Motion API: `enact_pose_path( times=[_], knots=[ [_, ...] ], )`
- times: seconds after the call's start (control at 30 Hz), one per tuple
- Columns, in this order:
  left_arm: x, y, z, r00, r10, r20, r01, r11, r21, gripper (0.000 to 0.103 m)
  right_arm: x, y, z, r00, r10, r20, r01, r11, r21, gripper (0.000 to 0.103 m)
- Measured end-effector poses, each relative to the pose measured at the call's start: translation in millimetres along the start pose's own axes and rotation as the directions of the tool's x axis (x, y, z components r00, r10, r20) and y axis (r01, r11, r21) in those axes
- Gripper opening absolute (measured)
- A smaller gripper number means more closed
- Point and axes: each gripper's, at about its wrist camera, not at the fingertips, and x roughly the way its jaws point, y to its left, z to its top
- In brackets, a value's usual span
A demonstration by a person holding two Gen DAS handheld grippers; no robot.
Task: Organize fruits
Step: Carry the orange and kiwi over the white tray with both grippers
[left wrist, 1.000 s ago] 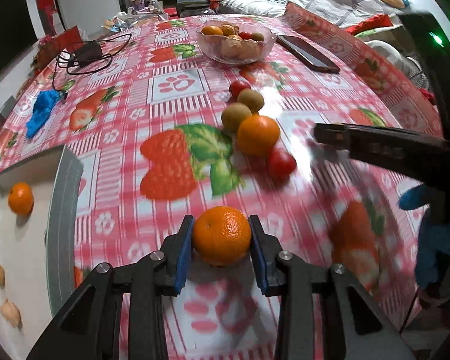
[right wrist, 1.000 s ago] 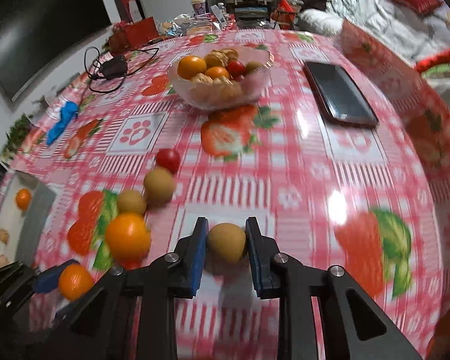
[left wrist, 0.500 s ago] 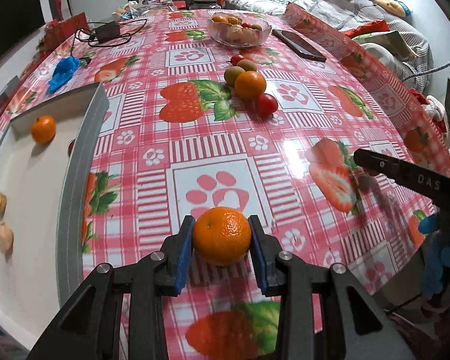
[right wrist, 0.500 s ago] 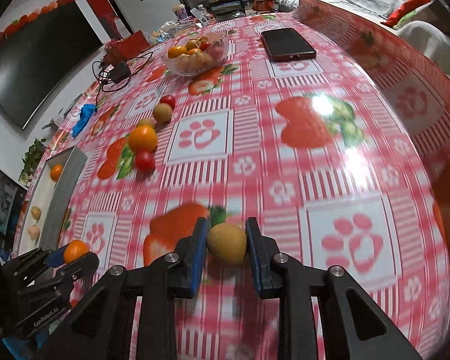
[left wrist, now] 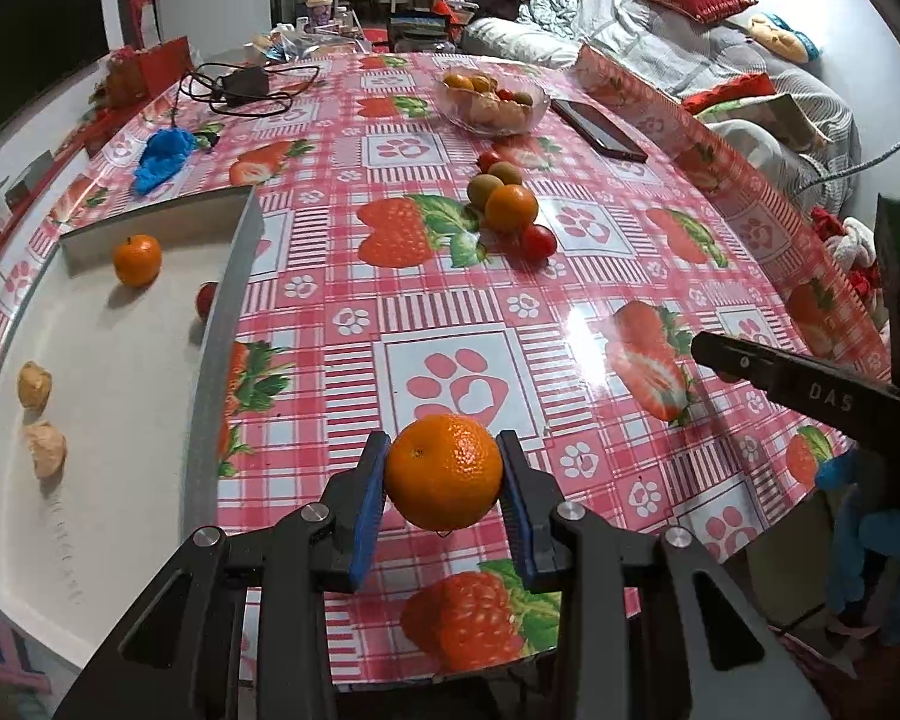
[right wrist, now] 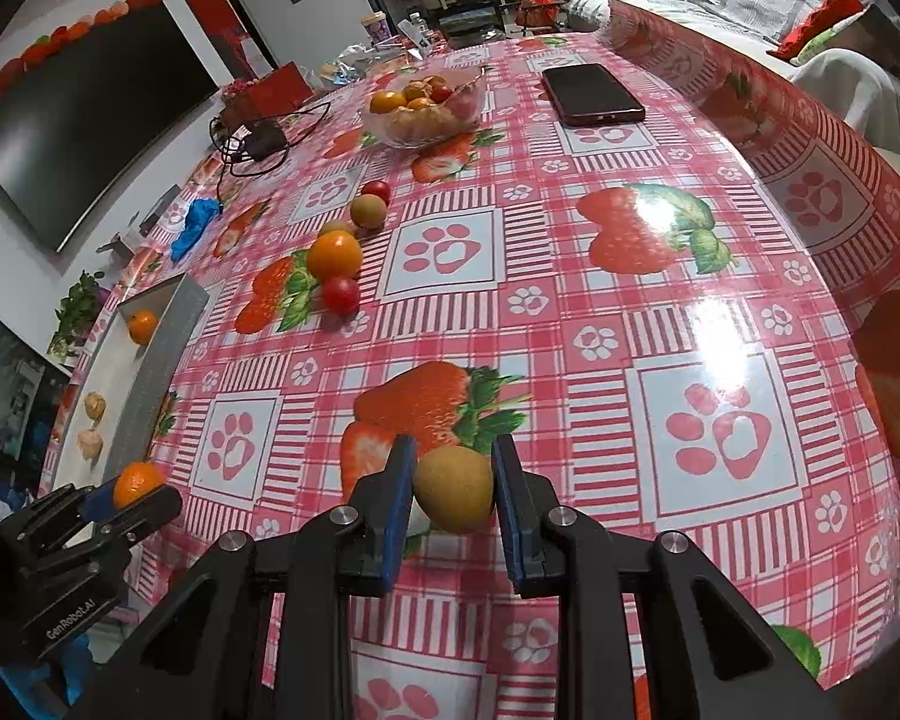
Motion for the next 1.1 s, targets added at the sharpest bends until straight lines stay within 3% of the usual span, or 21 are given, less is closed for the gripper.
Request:
enact_pose_path(
  times=[0.67, 1.1],
  knots=[
    [-29, 42, 1, 0.997, -0.004, 0.078, 0.011, 0.996, -0.093, 0.039, 1, 56, 7, 1.000, 0.002, -0.009, -0.003, 0.994, -0.110, 0.027],
    [-56, 101, 8, 0.987, 0.068, 0.144, -0.041, 0.983, -0.181, 0.039, 11, 121, 20, 0.999, 0.045, -0.027, -0.050, 0.972, -0.230, 0.027]
  ],
)
